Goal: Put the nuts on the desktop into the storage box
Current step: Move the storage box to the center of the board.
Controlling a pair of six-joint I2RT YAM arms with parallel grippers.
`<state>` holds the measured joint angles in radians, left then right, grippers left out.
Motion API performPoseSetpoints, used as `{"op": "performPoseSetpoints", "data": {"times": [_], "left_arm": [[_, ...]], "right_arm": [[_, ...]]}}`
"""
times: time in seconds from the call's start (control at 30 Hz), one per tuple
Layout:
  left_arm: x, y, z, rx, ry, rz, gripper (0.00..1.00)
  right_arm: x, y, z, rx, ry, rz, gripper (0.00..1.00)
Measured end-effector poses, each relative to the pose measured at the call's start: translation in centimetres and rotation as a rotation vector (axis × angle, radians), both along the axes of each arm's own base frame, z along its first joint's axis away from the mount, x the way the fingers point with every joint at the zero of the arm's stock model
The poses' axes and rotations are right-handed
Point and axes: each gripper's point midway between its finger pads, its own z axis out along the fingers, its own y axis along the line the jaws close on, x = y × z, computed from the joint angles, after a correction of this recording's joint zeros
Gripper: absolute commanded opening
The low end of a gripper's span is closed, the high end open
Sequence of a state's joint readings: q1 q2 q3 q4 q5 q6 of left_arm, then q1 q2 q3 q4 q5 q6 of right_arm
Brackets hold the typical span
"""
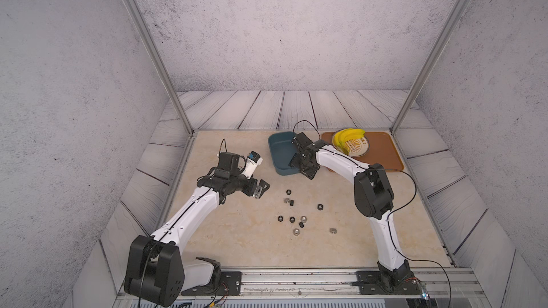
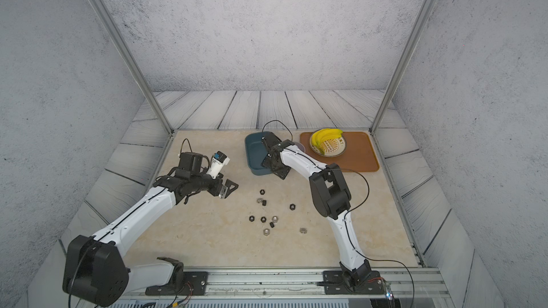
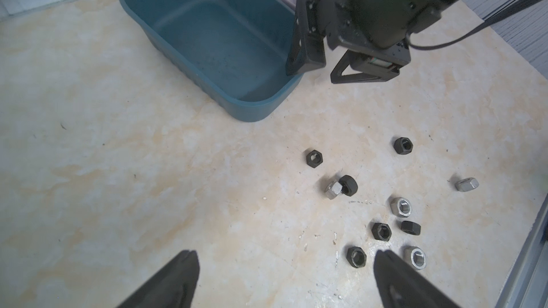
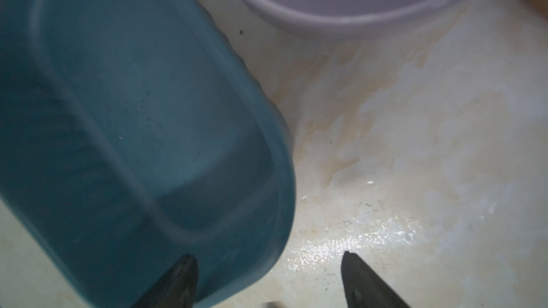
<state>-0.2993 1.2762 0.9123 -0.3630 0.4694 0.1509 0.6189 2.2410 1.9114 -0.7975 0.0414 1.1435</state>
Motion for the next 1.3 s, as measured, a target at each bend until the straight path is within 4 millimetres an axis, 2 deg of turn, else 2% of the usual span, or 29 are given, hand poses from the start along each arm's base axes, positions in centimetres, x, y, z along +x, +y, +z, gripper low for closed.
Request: {"op": "performPoseSetpoints", "data": {"times": [0.1, 0.3, 0.6, 0.77, 0.87, 0.93, 1.03, 1.3], "left_arm": [[0.0, -0.3, 0.2, -0.011, -0.005, -0.013, 0.98], [-0.1, -1.1, 0.9, -0.056, -0.016, -0.047, 0.98], [0.0, -1.0, 1.0, -0.062, -0.02, -0.035, 0.98], [-0.2, -1.2, 1.4, -0.078, -0.018, -0.044, 0.98], [-0.4, -1.3, 1.6, -0.089, -0.019, -0.05, 0.98], [-0.6, -1.4, 1.9, -0.095, -0.022, -0.052, 0.98], [-0.7, -1.4, 2.4, -0.103, -0.036, -0.054, 0.98], [-1.4, -1.2, 2.8, -0.109, -0.05, -0.057, 0.98]], "right_arm": [[0.5, 0.3, -0.2, -0.024, -0.001, 0.008, 0.74], [0.3, -0.2, -0.9, -0.067, 0.008, 0.002, 0.64], [0.4, -0.6, -1.2, -0.091, 0.004, -0.003, 0.61], [0.3, -0.6, -2.6, -0.108, 0.024, -0.003, 0.57], [0.1, -0.8, -3.9, -0.125, 0.047, -0.002, 0.52], [0.0, -0.9, -4.1, -0.133, 0.051, -0.002, 0.48], [-0.1, -1.1, -4.0, -0.143, 0.047, -0.002, 0.47], [-2.5, -3.1, -3.9, -0.196, 0.084, 0.036, 0.44]]}}
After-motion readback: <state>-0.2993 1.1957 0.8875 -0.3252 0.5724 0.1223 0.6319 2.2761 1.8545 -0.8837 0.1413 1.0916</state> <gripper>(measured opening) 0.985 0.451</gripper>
